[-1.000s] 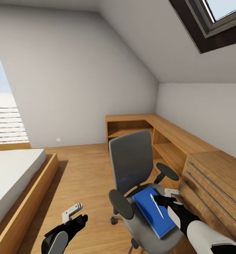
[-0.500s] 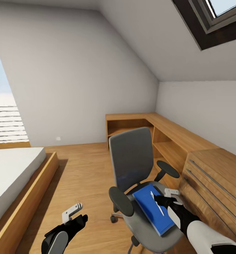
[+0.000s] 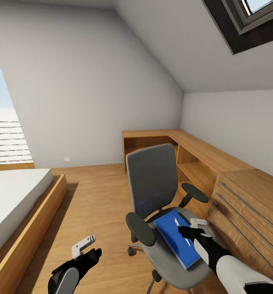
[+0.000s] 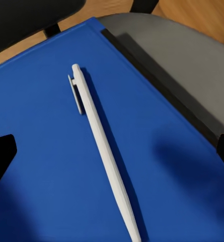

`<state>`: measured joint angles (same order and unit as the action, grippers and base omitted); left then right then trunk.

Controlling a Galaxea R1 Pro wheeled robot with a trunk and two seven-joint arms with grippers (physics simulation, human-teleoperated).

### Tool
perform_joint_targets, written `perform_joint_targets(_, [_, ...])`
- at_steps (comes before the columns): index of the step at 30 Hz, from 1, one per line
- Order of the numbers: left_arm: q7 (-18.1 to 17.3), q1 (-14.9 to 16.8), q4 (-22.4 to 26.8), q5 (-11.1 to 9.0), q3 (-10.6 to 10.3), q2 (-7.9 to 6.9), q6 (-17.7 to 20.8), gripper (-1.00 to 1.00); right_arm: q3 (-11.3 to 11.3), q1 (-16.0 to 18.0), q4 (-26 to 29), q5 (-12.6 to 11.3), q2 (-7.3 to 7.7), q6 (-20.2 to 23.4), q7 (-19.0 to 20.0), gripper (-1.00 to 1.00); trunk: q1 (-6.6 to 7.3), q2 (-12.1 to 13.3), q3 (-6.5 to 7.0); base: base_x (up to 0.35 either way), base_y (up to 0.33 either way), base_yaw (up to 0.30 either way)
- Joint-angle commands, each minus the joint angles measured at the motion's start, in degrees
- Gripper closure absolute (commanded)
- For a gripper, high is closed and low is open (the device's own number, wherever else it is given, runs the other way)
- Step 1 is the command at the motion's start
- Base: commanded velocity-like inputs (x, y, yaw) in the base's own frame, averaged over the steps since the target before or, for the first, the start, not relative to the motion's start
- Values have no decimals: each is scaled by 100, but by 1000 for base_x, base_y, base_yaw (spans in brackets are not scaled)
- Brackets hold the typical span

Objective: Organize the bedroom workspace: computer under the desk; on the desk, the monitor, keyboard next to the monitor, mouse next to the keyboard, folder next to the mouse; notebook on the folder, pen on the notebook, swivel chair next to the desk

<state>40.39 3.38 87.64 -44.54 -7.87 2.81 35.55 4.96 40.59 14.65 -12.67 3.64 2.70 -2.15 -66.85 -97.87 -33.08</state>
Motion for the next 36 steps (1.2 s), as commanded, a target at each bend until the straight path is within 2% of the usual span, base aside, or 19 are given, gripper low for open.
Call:
perform_joint_targets(1, [56, 4, 7, -55, -4, 0, 4, -100, 48, 2, 12, -51, 5, 28, -23, -100, -22, -45, -25, 0, 0, 0])
perform_joint_targets(13, [57, 4, 7, -55, -4, 0, 4, -100, 48, 2, 12, -51, 4, 28, -17, -100, -286, -526, -240, 0, 0, 0])
perform_joint_targets(18, [57, 4, 7, -55, -4, 0, 4, -100, 48, 2, 12, -57, -2, 28, -8, -100, -286, -526, -240, 0, 0, 0])
perform_joint_targets(22, [83, 4, -19, -27, -11, 10, 4, -100, 52, -3, 31, 65, -47, 111, 15, -100, -286, -526, -240, 0, 0, 0])
perform_joint_targets(25, [83, 4, -19, -27, -11, 10, 4, -100, 52, -3, 31, 65, -47, 111, 15, -100, -286, -526, -240, 0, 0, 0])
perform_joint_targets(36, [61, 4, 13, 173, -15, -75, -3, -100, 69, -7, 13, 5, -102, 1, -20, -100, -286, -526, -240, 0, 0, 0])
